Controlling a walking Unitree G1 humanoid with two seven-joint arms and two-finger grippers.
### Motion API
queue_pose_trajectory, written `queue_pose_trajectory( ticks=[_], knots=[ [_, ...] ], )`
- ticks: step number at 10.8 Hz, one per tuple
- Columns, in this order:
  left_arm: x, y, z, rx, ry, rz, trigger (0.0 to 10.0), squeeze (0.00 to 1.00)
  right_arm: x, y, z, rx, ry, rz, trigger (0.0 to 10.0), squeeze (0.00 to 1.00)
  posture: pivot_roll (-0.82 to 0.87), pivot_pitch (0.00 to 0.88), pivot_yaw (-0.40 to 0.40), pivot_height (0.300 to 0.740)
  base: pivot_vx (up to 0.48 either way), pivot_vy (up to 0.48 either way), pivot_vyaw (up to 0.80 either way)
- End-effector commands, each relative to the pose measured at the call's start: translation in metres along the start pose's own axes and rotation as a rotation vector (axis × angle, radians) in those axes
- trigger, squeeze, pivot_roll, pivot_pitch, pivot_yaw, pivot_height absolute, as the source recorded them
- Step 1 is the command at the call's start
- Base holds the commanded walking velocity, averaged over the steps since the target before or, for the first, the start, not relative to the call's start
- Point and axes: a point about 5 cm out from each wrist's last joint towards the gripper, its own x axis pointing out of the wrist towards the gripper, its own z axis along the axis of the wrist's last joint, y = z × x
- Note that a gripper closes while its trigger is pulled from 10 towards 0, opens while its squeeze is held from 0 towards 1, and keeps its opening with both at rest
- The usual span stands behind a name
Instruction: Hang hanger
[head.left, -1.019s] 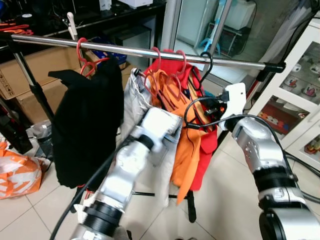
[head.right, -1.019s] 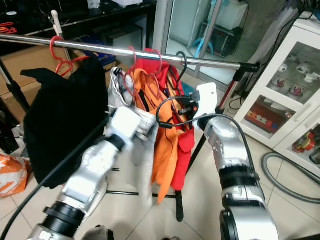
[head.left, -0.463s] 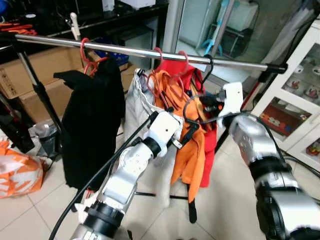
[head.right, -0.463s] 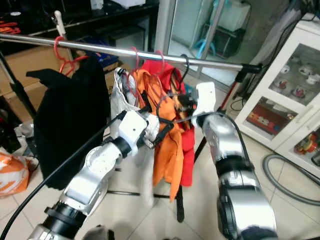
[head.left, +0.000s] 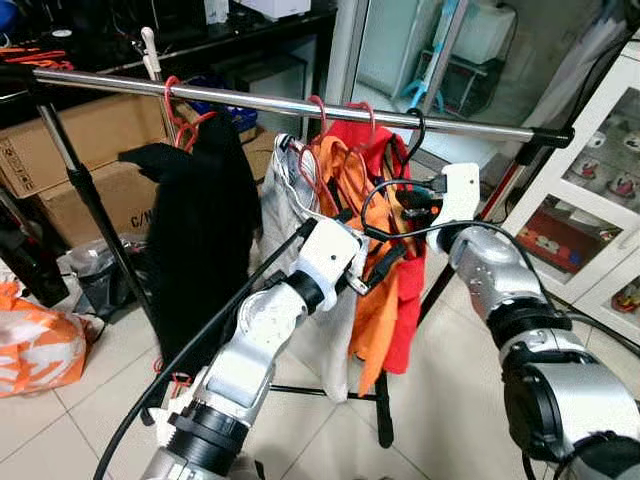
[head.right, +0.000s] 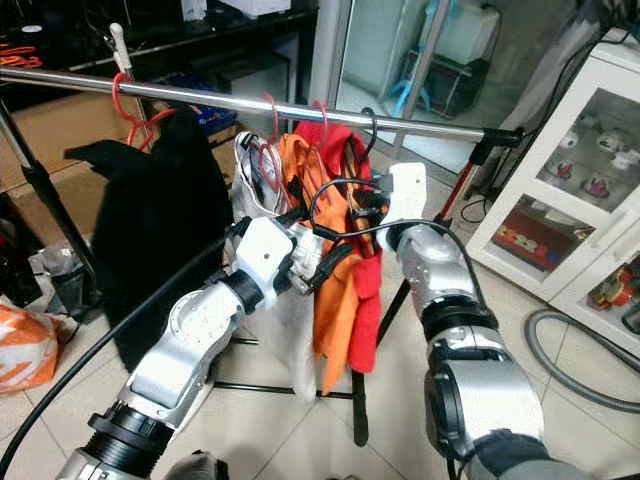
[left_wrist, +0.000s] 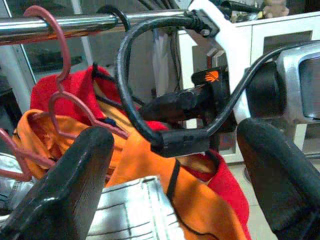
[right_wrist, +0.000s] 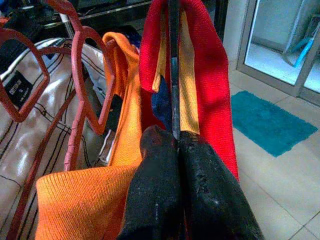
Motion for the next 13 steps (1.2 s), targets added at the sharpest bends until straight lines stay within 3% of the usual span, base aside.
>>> queue_pose_trajectory(
  ticks=[1,7,8,9,10,13],
  knots=[
    [0.002,0.0,0.007,-0.002,-0.03,-0.007,10.0,0.0,-0.004,-0.005,-0.017,0.009,0.072,-0.041,0.0,0.0,0.11,0.005,-0.086,0.74,0.0,0.0,0.0],
    [0.002,0.002,0.007,-0.017,-0.032,0.003,10.0,0.0,-0.01,-0.024,-0.024,-0.051,0.119,-0.199,0.0,0.0,0.11,0.012,-0.08,0.74,0.0,0.0,0.0],
    [0.002,0.002,0.007,-0.017,-0.031,0.003,10.0,0.0,-0.011,-0.026,-0.024,-0.082,0.135,-0.218,6.7,0.0,0.11,0.013,-0.08,0.74,0.0,0.0,0.0],
    [0.002,0.002,0.007,-0.018,-0.03,0.004,10.0,0.0,-0.01,-0.028,-0.022,-0.107,0.136,-0.227,10.0,0.0,0.11,0.013,-0.08,0.74,0.0,0.0,0.0],
    [0.001,0.002,0.007,-0.02,-0.029,0.005,10.0,0.0,-0.011,-0.031,-0.017,-0.153,0.13,-0.231,10.0,1.0,0.11,0.015,-0.081,0.74,0.0,0.0,0.0],
    [0.002,0.0,0.006,-0.024,-0.029,0.005,10.0,0.0,-0.014,-0.042,-0.005,-0.249,0.119,-0.259,10.0,1.0,0.1,0.018,-0.085,0.74,0.0,0.0,0.0]
  ],
)
